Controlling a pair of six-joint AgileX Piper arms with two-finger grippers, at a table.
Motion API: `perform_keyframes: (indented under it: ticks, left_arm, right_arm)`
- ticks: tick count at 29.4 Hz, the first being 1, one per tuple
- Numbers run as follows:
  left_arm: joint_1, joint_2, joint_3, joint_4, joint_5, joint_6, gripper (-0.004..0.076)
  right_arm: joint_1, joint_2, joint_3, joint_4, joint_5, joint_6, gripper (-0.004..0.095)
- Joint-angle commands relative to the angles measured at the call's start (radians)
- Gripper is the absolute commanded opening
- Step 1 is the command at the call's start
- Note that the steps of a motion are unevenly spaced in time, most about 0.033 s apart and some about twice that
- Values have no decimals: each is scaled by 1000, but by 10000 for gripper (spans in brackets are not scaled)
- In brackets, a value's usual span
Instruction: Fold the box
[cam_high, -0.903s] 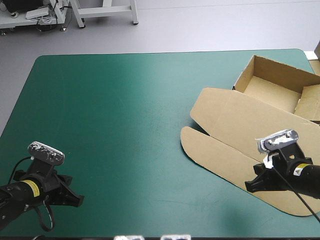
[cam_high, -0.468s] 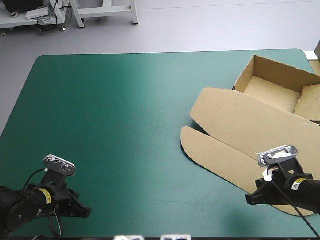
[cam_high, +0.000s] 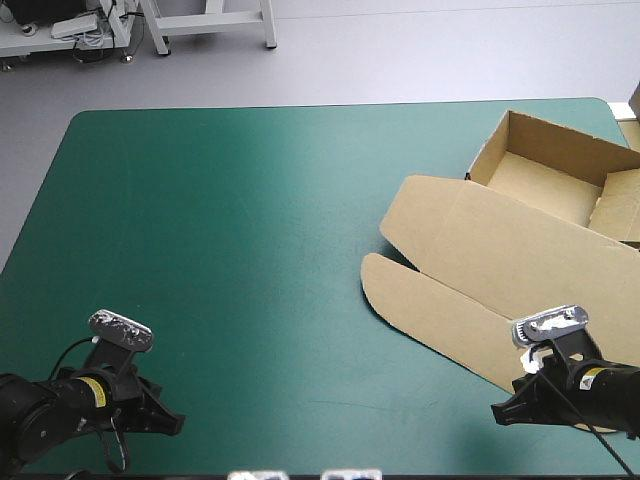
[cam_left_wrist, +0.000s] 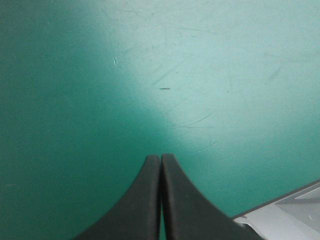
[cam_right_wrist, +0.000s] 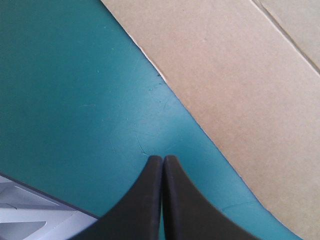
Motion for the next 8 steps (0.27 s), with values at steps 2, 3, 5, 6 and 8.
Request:
perform_keyframes:
  ticks: [2,3,5,6,8]
  left_arm:
    - [-7,1,-24,-21,-36,-3,-9]
    - [-7,1,-24,-21,-36,-3,-9]
    - [-7,1,-24,-21,-33,-3,-9]
    - [-7,1,-24,-21,-33,-3,-9]
    - [-7,1,-24,-21,-33,-3,-9]
  right_arm:
    - [4,1,-24,4,-22,0,-13]
    - [4,1,-24,4,-19,0,-13]
    - [4,1,-24,4,-18,0,-13]
    - [4,1,-24,4,-17,0,-13]
    - [4,1,-24,4,-17,0,-13]
